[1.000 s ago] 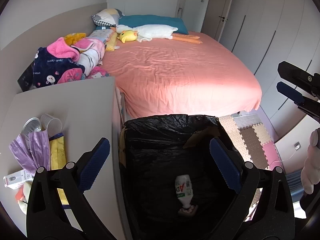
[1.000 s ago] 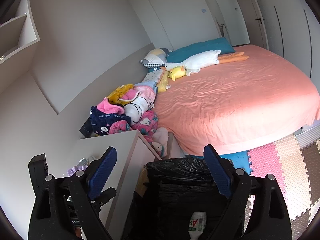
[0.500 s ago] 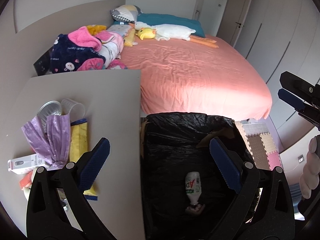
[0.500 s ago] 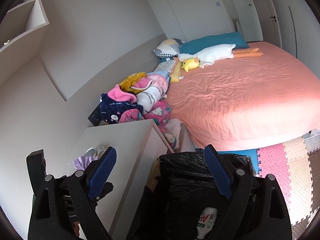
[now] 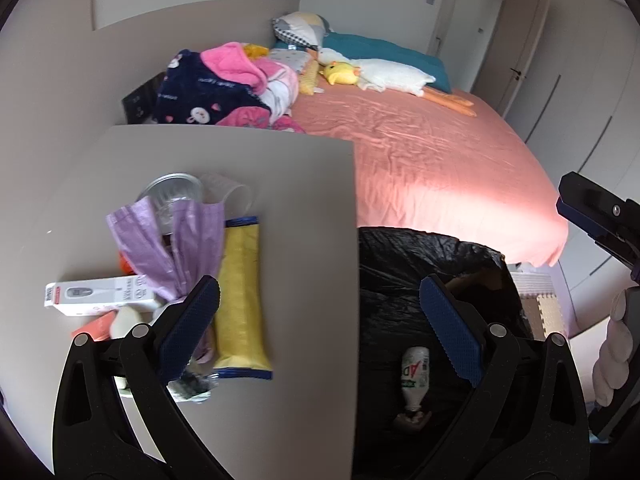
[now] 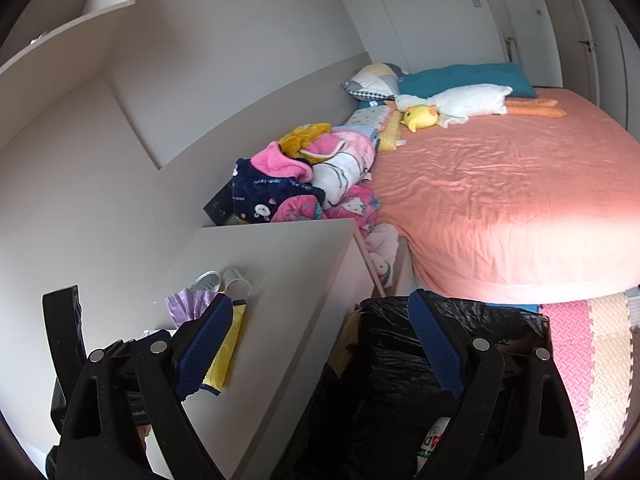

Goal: Collect trash
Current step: 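Move both grippers back over the table toward the purple bag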

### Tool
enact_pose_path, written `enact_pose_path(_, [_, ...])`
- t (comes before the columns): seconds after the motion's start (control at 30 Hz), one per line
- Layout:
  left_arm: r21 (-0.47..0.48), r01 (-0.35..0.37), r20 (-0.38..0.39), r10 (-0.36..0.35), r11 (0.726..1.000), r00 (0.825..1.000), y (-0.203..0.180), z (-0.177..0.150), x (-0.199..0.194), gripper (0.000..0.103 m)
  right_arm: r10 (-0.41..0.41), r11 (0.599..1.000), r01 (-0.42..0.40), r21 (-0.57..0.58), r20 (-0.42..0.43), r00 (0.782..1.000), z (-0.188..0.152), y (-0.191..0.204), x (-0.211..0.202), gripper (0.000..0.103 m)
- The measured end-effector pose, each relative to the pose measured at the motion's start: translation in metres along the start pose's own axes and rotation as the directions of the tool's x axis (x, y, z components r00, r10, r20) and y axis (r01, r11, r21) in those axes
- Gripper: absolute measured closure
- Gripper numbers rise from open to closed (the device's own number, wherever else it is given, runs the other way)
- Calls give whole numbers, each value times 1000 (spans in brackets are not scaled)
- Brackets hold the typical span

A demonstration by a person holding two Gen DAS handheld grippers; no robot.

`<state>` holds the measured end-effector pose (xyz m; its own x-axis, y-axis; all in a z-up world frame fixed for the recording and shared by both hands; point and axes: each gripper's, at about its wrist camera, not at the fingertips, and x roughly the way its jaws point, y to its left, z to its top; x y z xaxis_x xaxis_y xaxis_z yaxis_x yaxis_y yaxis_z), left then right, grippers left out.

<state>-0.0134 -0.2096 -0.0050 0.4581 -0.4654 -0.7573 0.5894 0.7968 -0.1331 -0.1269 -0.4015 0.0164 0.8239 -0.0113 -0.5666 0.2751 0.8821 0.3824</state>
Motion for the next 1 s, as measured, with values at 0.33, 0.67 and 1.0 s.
enact_pose_path(0.33, [-76,-77,8,78,994,997,45,-11,-13,6,43,996,-48,-80,-74,996,-7,38,33,14])
enact_pose_path(0.67, [-77,-161,-21,160,984,987,76,-10,-4,20,82,990,-101,-103,-167,982,-19,63,64,25])
enact_pose_path(1.0, [-28,-150,-131,145,988,981,77,-16,38,57,80,992,-97,-77,-204,976,-22,58,80,30])
